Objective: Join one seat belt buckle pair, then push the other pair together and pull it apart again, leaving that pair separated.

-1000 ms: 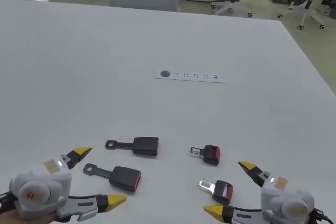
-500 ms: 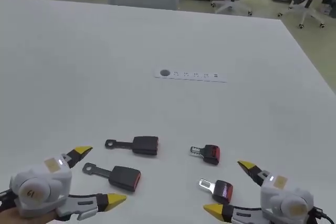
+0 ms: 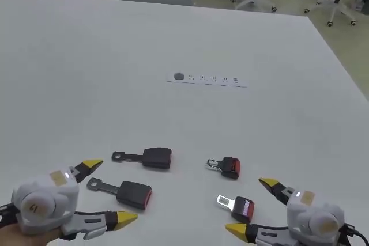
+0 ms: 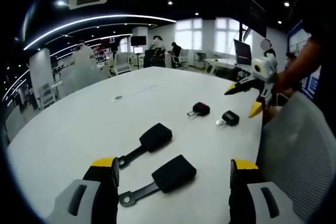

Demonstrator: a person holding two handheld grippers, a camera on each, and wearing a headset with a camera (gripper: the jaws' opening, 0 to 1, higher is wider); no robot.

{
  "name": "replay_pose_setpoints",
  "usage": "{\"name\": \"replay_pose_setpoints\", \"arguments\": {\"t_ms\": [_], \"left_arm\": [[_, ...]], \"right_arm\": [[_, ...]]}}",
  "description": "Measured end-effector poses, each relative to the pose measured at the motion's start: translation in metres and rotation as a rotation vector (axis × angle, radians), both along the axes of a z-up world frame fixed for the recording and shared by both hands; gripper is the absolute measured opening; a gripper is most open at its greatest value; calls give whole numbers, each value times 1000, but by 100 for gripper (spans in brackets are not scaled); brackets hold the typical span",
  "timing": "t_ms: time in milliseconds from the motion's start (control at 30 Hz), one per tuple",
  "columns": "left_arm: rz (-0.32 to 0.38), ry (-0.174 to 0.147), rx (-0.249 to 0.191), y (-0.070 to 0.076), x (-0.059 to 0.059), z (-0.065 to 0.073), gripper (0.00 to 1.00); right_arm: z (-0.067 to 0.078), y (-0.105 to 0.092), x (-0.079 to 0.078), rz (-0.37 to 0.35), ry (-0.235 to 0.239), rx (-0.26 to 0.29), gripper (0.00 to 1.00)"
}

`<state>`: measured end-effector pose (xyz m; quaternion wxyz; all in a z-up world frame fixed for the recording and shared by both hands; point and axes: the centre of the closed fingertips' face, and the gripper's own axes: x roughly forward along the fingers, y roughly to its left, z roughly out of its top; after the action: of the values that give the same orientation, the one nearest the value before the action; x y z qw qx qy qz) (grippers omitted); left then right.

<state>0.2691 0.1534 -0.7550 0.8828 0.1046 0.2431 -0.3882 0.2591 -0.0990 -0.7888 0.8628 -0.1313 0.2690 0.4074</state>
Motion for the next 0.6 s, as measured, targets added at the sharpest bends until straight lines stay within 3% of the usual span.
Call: {"name": "replay_pose_setpoints", "arguments": {"t_ms": [267, 500, 600], "left_arm": [[-60, 36, 45, -9, -4, -16, 89], [-105, 60, 68, -15, 0, -27, 87], [-152, 75, 103, -17, 1, -36, 85]], "right_arm": [[-11, -4, 2, 14, 40, -10, 84], [-23, -6, 3, 38, 81, -31, 83], [-27, -8, 4, 47, 94, -25, 82]]}}
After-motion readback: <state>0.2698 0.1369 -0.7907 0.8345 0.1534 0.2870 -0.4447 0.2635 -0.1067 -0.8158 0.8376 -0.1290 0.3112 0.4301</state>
